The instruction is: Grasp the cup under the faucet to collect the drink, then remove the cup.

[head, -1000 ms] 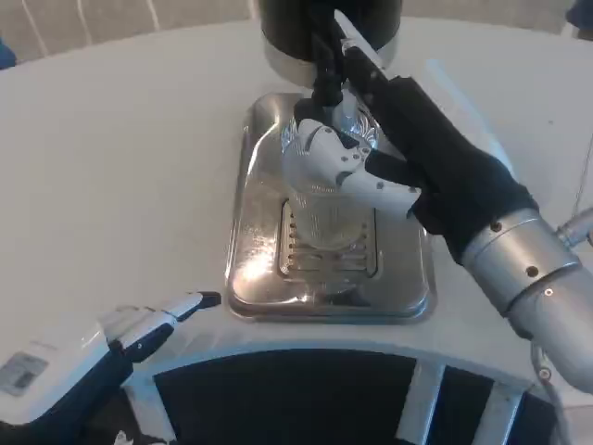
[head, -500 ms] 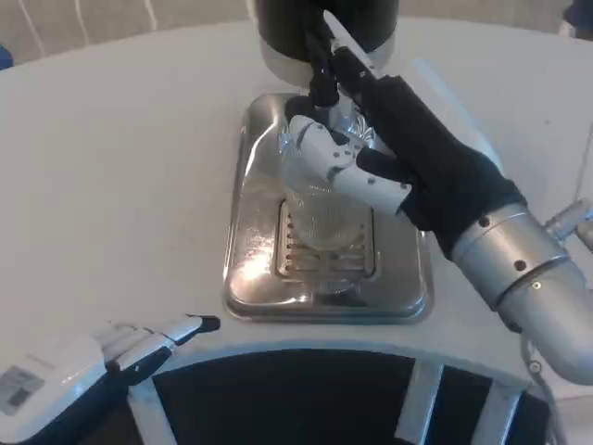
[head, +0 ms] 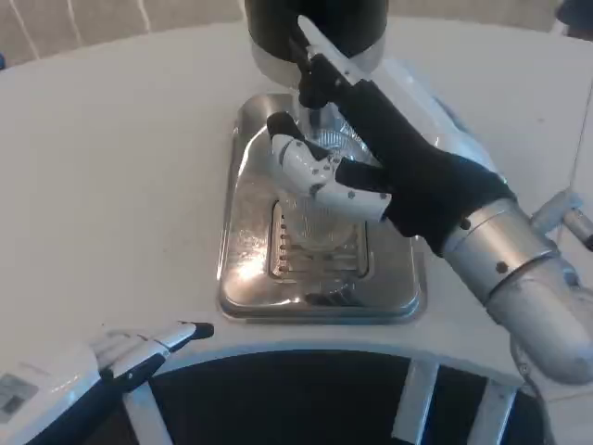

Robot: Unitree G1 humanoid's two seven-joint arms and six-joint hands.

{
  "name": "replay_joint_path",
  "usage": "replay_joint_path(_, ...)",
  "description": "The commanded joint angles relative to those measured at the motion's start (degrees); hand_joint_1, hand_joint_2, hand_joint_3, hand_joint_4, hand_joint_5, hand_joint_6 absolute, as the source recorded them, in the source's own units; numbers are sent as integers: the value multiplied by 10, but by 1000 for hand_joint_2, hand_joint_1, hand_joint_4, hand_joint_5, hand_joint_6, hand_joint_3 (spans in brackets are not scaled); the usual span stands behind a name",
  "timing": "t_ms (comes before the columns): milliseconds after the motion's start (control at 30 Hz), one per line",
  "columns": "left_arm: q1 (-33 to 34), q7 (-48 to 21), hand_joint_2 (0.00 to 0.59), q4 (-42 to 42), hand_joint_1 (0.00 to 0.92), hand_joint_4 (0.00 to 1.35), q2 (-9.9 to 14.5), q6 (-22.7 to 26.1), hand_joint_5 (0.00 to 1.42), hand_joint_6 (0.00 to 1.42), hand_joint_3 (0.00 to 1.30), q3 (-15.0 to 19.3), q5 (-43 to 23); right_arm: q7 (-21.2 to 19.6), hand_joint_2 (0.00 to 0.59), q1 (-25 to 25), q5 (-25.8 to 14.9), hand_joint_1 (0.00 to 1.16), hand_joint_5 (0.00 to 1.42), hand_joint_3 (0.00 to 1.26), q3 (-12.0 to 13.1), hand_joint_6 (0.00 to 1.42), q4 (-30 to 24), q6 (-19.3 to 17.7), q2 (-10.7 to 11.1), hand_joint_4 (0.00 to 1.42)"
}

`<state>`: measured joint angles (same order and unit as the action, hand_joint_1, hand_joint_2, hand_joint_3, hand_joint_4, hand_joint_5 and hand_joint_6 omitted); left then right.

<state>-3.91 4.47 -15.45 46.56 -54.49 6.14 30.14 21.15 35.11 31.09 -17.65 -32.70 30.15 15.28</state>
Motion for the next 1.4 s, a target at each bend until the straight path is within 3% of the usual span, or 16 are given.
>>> replay_joint_path(33, -9, -3, 73, -4, 95, 99, 11, -3, 196, 254, 137, 6, 4, 28, 567, 10, 22, 421, 0, 0, -43, 0, -6, -43, 21, 0)
replay_joint_path(200, -7, -3, 72, -6, 94, 99, 11, -1, 196, 253, 137, 6, 4, 31, 580, 0, 50, 394, 0, 0, -58, 0, -8, -63, 37, 0)
replay_joint_path(433, -9, -16, 68, -8, 85, 99, 10, 7, 196, 252, 136, 3, -16, 30, 567, -7, 55, 369, 0, 0, -53, 0, 2, -80, 42, 0)
replay_joint_path(633, -7, -86, 22, -11, 58, 2, -11, 68, 187, 252, 1, 3, -149, 34, 567, -3, 57, 361, 0, 0, -49, 0, 2, -77, 40, 0)
replay_joint_path(733, -1, -114, 15, 4, 108, 0, -29, 108, 173, 255, 0, 8, -217, 35, 567, -2, 58, 358, 0, 0, -48, 0, 1, -73, 37, 0)
replay_joint_path(900, 3, -128, 21, 43, 184, 0, -60, 146, 205, 300, 0, 20, -257, 39, 566, -3, 61, 353, 0, 0, -47, 0, -2, -67, 31, 0)
replay_joint_path(1100, 16, -116, 29, 71, 238, 0, -101, 168, 224, 317, 0, 28, -244, 45, 565, -3, 69, 349, 0, 0, -46, 0, -3, -63, 25, 0)
replay_joint_path(1267, 39, -89, 49, 82, 371, 31, -138, 183, 264, 340, 0, 28, -205, 48, 567, -6, 73, 346, 0, 0, -43, 0, -7, -59, 21, 0)
replay_joint_path(1400, 57, -80, 48, 83, 395, 35, -159, 195, 268, 317, 0, 21, -185, 49, 567, -10, 74, 344, 0, 0, -42, 0, -8, -59, 20, 0)
